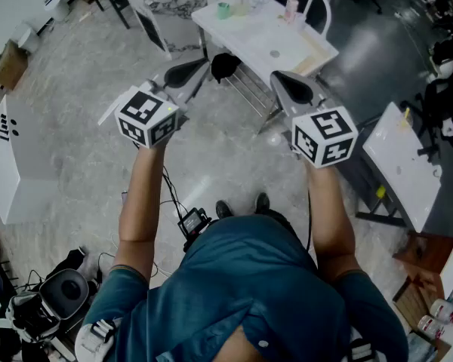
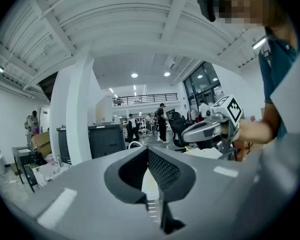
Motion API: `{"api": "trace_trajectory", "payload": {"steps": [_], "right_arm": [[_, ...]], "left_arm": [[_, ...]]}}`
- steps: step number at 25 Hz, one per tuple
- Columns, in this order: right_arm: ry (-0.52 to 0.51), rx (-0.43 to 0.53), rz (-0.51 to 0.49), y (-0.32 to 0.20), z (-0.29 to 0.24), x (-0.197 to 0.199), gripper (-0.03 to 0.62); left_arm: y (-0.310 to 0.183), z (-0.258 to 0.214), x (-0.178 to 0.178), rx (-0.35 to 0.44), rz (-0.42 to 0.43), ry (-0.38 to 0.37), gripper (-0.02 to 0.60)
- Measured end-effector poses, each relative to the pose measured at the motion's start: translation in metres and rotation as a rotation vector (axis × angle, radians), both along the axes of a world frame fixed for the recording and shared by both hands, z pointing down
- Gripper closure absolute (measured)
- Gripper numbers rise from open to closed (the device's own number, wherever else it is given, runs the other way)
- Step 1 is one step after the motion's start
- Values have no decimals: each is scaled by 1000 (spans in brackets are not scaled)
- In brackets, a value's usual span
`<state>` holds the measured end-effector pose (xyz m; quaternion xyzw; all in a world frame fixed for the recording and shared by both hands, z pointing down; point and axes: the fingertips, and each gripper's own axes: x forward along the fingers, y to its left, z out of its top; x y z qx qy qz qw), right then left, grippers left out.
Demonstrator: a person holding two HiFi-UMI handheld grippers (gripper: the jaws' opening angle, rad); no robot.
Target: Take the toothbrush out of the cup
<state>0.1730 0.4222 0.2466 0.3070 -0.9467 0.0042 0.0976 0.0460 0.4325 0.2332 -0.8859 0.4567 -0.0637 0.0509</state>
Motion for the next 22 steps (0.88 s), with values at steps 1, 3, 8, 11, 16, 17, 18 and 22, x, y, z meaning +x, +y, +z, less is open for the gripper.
{"api": "trace_trajectory", "payload": {"steps": [1, 3, 8, 11, 16, 17, 18, 22], "right_arm": [[1, 0, 1, 1, 0, -2, 586], [2, 2, 4, 2, 1, -5, 586], [5, 6, 14, 5, 1, -12, 586], [7, 4, 22, 5, 1, -15, 586], [1, 4, 46, 5, 3, -21, 586], [-6, 1, 50, 5, 3, -21, 586], [-16, -4, 52, 4, 4, -22, 585], [-49, -24, 59, -1, 7, -21, 583]], "left_arm": [[1, -1, -2, 3, -1, 1, 581], [3, -1, -6, 7, -1, 1, 581], [4, 1, -15, 8, 7, 0, 581], [4, 1, -19, 8, 14, 3, 581], [5, 5, -27, 5, 27, 7, 581], [4, 5, -28, 4, 29, 8, 581], [3, 6, -30, 4, 30, 9, 581], [-3, 10, -31, -3, 35, 15, 581]]}}
